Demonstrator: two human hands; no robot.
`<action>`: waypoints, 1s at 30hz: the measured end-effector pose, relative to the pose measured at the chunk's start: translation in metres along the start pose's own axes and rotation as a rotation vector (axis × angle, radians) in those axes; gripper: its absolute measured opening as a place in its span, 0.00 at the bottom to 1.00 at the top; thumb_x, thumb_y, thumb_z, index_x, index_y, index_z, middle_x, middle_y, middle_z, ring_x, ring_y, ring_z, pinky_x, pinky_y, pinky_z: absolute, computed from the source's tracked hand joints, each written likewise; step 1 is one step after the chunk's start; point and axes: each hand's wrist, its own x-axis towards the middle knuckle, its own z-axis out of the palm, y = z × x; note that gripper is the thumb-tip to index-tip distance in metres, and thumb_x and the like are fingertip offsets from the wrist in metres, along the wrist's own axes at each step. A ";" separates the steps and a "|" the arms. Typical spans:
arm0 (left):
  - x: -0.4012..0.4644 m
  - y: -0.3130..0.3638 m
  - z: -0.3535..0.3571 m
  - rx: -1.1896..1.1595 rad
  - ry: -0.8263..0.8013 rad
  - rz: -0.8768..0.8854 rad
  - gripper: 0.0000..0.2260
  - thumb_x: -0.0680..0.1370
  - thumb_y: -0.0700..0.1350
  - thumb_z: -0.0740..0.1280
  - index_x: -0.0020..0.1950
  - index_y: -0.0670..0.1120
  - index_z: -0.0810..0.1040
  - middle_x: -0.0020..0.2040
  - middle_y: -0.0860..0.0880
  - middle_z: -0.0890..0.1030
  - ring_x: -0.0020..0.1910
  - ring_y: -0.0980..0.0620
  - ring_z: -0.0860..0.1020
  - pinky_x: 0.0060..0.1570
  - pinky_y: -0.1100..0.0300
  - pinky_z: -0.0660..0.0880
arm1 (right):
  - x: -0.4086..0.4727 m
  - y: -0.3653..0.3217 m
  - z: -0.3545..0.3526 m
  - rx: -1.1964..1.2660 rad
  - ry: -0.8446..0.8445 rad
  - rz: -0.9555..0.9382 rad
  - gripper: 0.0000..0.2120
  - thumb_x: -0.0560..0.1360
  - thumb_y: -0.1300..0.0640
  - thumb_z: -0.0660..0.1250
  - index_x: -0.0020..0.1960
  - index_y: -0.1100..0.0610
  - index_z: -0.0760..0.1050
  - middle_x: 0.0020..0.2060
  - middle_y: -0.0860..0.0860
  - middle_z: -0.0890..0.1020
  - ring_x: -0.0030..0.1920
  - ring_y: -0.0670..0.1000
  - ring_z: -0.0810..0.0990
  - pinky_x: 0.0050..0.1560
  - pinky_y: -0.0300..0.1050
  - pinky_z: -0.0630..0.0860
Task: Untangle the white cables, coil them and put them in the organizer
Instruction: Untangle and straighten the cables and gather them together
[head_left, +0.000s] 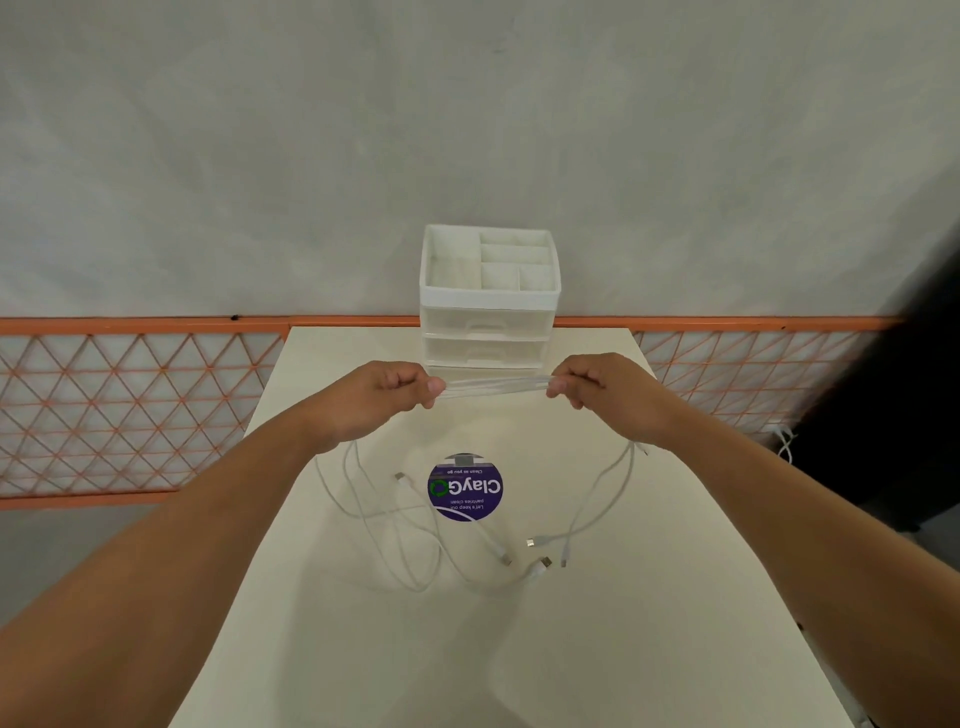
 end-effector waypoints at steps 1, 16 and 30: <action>0.000 0.000 -0.001 0.017 0.006 -0.011 0.17 0.79 0.59 0.61 0.41 0.47 0.77 0.43 0.57 0.78 0.46 0.58 0.75 0.50 0.62 0.70 | 0.000 -0.002 -0.001 0.000 0.014 -0.001 0.11 0.81 0.55 0.59 0.45 0.54 0.79 0.33 0.46 0.74 0.33 0.44 0.70 0.34 0.35 0.66; 0.010 0.080 0.022 0.274 0.051 0.235 0.21 0.84 0.56 0.50 0.48 0.52 0.80 0.46 0.53 0.83 0.45 0.53 0.79 0.51 0.60 0.73 | 0.014 -0.054 0.008 0.021 -0.015 -0.153 0.11 0.78 0.55 0.63 0.39 0.51 0.80 0.33 0.46 0.80 0.33 0.41 0.74 0.34 0.31 0.67; 0.004 0.044 0.024 0.029 -0.021 0.150 0.12 0.77 0.55 0.68 0.50 0.50 0.87 0.52 0.58 0.85 0.53 0.69 0.78 0.51 0.72 0.71 | -0.002 -0.031 -0.002 0.055 -0.121 -0.118 0.13 0.80 0.50 0.61 0.52 0.55 0.81 0.31 0.43 0.72 0.33 0.43 0.68 0.36 0.34 0.67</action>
